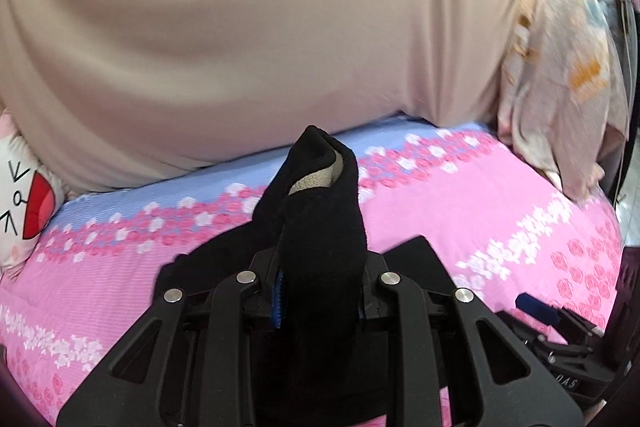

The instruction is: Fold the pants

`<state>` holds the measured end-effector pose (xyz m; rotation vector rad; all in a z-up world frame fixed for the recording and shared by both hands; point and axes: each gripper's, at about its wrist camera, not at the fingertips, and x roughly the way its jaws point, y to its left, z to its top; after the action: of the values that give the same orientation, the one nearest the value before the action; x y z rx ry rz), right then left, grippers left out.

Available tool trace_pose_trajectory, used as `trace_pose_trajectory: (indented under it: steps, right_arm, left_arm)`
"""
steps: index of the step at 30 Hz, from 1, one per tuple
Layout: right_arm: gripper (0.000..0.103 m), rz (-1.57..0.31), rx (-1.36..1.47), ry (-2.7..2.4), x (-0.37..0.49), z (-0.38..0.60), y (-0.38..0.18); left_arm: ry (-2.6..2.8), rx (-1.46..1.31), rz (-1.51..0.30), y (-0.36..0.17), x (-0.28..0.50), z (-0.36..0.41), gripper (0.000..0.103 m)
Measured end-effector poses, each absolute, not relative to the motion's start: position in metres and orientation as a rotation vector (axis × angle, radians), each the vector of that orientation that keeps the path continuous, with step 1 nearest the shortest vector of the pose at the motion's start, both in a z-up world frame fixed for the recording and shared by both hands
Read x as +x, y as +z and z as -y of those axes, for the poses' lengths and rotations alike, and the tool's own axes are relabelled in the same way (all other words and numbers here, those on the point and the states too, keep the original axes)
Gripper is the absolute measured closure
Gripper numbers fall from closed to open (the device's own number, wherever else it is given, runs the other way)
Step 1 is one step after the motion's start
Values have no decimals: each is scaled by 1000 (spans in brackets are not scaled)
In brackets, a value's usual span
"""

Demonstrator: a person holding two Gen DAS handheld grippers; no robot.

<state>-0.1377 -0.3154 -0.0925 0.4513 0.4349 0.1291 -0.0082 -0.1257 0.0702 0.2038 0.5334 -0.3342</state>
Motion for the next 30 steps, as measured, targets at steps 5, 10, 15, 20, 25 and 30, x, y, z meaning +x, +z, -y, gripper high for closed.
trace_pose_trajectory:
  steps: [5,10,15,20,25,30]
  right_arm:
    - [27,-413,518,113,-147,338,-96]
    - [27,-410,602,137,-144,352,-101]
    - [27,-415,607,147,-140,353,-102]
    - [27,-417,507,120,-140,338,-89]
    - [17,-467,426,302,-118,290,-61]
    - [17,-658,406,241,-70,261,-81]
  left_arm:
    - [-360,252,-590,50,-9,154,79]
    - [-381,321,-724,5,-4,177,72]
    - [-441,278,-792,-11,-15,166,28]
    - [-413,238,-667,29,-42,121,12]
    - [-221,113,-672,51,-22,49,11]
    - [19,134,-720,31,-2,-4,11]
